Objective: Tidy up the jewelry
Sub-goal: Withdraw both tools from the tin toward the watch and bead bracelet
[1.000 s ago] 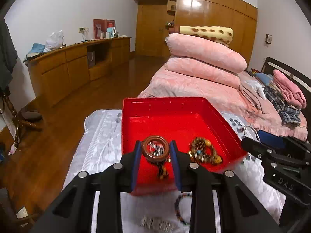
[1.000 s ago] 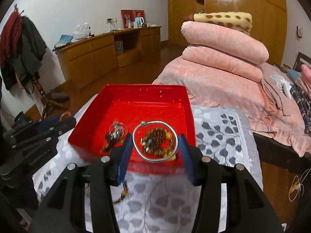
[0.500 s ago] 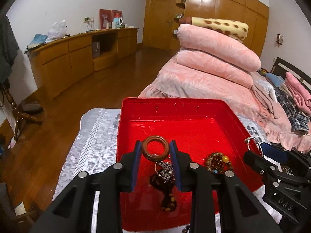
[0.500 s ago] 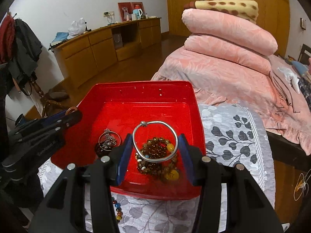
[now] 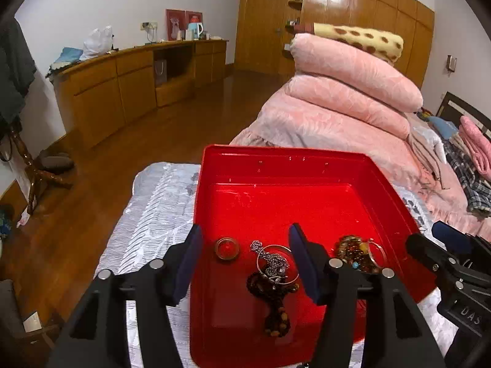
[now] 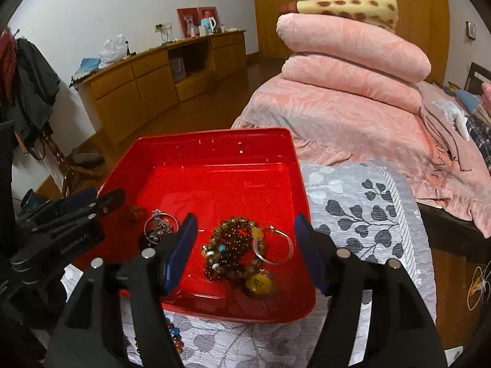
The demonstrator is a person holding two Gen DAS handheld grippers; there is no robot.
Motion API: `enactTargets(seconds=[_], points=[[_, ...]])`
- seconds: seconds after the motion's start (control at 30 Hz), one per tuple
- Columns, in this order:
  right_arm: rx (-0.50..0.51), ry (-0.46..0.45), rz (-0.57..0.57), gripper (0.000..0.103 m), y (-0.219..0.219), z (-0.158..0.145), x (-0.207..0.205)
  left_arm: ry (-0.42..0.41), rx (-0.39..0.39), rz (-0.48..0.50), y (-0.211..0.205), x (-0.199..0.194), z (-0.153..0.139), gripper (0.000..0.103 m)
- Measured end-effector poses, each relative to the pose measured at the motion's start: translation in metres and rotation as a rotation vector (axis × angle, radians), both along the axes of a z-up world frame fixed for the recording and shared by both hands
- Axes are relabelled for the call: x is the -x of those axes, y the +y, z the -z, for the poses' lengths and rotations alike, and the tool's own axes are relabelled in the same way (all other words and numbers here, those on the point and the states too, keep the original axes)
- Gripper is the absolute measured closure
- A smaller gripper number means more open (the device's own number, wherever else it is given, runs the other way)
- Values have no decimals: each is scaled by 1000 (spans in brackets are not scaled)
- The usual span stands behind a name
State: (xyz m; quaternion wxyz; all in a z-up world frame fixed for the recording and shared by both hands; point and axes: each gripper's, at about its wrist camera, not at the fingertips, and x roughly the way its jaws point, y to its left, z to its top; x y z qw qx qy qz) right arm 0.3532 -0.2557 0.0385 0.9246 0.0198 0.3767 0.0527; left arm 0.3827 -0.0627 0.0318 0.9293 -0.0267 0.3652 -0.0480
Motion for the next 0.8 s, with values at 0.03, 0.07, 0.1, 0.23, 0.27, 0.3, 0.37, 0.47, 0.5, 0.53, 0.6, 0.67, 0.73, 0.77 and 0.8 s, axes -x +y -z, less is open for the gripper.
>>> enactTargets(seconds=[0.03,0.07,0.1,0.23,0.27,0.3,0.37,0.47,0.5,0.53,0.6,0.67,0.73,0.77,0.8], points=[[-5,-7,2,39,-1,-2,3,-8,1,-1,1,4,-3,45],[-9,-10,4,39,-2,-3,6,-14,2,-2,2,7,-5,45],[-14,-16,6,39,-3,-4,10,-19,3,-4,3,10,-7,43],[-16,-34,15,33,-3,-7,27,-44,19,-5,11,32,-13,39],[-16,-37,15,33,-3,-8,32,-44,23,-1,13,39,-13,38],[-18,-40,14,32,-3,-8,38,-45,26,-1,16,43,-14,38],[-22,-41,13,30,-2,-6,49,-49,34,-6,24,57,-14,35],[-25,-38,4,28,2,-1,67,-48,43,-7,35,73,-12,30],[-27,-34,-2,28,4,2,73,-43,48,-5,40,79,-9,29],[-28,-30,-5,28,5,4,78,-37,51,-6,44,85,-7,29],[-29,-14,-13,28,9,11,87,-25,47,-10,51,93,-2,28],[-28,2,-20,28,13,19,95,-10,46,-26,58,103,4,28],[-22,18,-28,28,20,28,104,8,51,-32,64,112,12,28],[-19,27,-32,28,23,32,108,14,45,-32,64,116,15,28],[-19,36,-36,29,25,36,110,18,38,-33,65,118,17,28]])
